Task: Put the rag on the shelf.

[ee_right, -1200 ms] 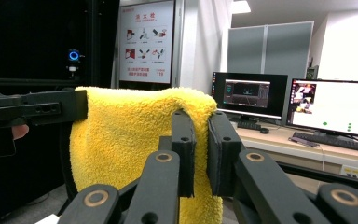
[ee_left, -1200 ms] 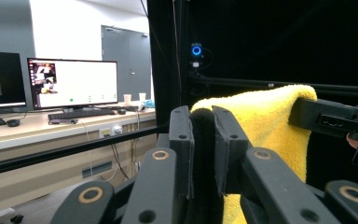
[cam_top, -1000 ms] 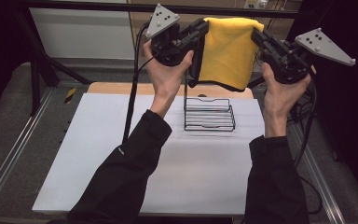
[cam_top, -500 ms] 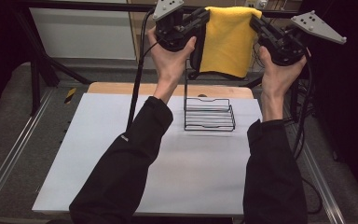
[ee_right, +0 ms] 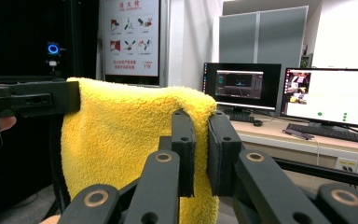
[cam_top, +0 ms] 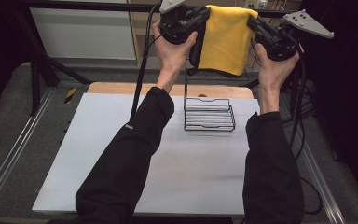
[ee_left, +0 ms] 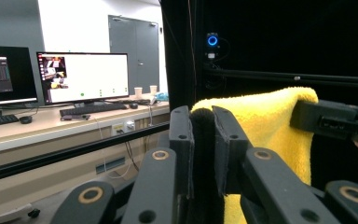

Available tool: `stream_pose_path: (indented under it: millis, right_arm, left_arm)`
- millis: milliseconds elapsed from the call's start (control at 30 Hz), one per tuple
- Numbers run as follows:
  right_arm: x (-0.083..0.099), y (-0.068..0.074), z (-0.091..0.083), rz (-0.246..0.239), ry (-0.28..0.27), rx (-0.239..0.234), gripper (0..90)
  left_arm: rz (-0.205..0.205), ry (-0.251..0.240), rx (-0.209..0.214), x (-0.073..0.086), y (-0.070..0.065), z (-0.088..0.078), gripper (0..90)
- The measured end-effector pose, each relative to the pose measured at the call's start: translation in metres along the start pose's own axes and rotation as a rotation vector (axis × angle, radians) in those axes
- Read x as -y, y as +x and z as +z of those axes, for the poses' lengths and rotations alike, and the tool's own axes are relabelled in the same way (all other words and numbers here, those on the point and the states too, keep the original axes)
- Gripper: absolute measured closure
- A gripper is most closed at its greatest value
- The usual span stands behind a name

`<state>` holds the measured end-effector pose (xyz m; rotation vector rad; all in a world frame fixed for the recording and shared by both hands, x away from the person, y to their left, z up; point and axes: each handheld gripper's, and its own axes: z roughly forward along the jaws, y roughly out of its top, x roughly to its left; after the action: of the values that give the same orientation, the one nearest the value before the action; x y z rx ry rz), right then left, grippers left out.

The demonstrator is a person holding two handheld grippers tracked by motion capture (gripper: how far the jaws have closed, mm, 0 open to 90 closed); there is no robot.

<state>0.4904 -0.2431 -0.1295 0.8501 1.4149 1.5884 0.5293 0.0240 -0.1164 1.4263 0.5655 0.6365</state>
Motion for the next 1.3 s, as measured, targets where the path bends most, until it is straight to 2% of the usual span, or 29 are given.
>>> stream_pose_path:
  millis: [167, 467, 767, 867, 1300]
  right_arm:
    - [0.007, -0.004, 0.003, 0.009, 0.006, -0.009, 83.3]
    - [0.031, -0.005, 0.005, 0.012, 0.043, -0.049, 83.2]
    - [0.058, -0.005, 0.000, 0.025, 0.095, -0.055, 83.1]
    - [0.066, -0.005, -0.003, 0.030, 0.113, -0.057, 83.0]
    - [0.075, -0.003, -0.015, 0.023, 0.139, -0.087, 82.6]
  left_arm:
    - [0.017, 0.009, 0.007, 0.007, 0.000, -0.003, 79.0]
    - [0.000, 0.041, 0.012, 0.035, 0.002, -0.009, 78.9]
    - [0.004, 0.088, 0.025, 0.061, 0.001, -0.013, 78.9]
    - [0.002, 0.087, 0.036, 0.066, -0.002, -0.016, 78.9]
    - [-0.001, 0.108, 0.071, 0.080, -0.005, -0.027, 78.7]
